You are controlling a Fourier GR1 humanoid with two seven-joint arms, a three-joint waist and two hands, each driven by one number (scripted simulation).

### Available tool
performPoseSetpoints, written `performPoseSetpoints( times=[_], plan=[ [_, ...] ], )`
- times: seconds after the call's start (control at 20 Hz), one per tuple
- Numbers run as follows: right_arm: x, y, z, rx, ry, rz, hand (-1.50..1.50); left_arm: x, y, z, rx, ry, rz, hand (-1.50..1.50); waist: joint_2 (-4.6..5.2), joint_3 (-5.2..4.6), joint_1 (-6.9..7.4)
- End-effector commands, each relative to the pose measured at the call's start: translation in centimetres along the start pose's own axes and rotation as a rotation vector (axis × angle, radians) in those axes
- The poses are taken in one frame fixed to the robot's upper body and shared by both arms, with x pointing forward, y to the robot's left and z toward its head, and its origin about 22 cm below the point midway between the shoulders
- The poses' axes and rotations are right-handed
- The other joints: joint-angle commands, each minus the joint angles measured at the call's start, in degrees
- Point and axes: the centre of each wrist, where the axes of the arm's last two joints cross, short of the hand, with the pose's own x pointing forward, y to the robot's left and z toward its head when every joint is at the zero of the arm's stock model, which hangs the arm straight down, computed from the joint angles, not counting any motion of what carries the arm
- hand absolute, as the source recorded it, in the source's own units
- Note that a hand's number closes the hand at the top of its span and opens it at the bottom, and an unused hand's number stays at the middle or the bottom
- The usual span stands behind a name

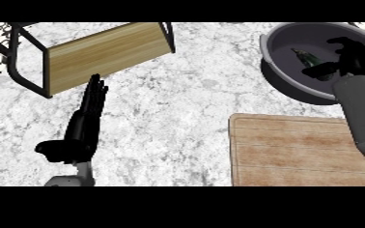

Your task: Pick the eggplant from the cutting board and place it in the pot

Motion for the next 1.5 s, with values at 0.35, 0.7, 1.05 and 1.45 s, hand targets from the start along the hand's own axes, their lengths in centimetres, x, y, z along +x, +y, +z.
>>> performPoseSetpoints(
  times=[0.35,0.7,1.05,1.45],
  plan=[
    [-1.9,-3.8,-1.2,-0.272,-0.047,-0.629,-1.5,-0.1,0.9,0.5,0.018,-0.004,-0.01,0.0,-0.24,-0.04,-0.4],
    [-9.9,-3.2,-1.0,-0.34,-0.041,-0.663,-1.5,-1.7,1.0,0.6,-0.005,0.023,-0.008,0.0,-0.08,-0.06,-0.31],
    [-14.1,-6.0,-1.4,-0.373,-0.075,-0.707,-1.5,0.1,2.2,0.4,0.006,-0.008,-0.01,0.0,-0.26,-0.1,-0.46],
    [-19.6,-10.4,-1.0,-0.376,-0.086,-0.676,-1.5,0.0,-0.1,0.2,0.003,-0.007,-0.019,0.0,-0.41,-0.12,-1.0]
  ],
)
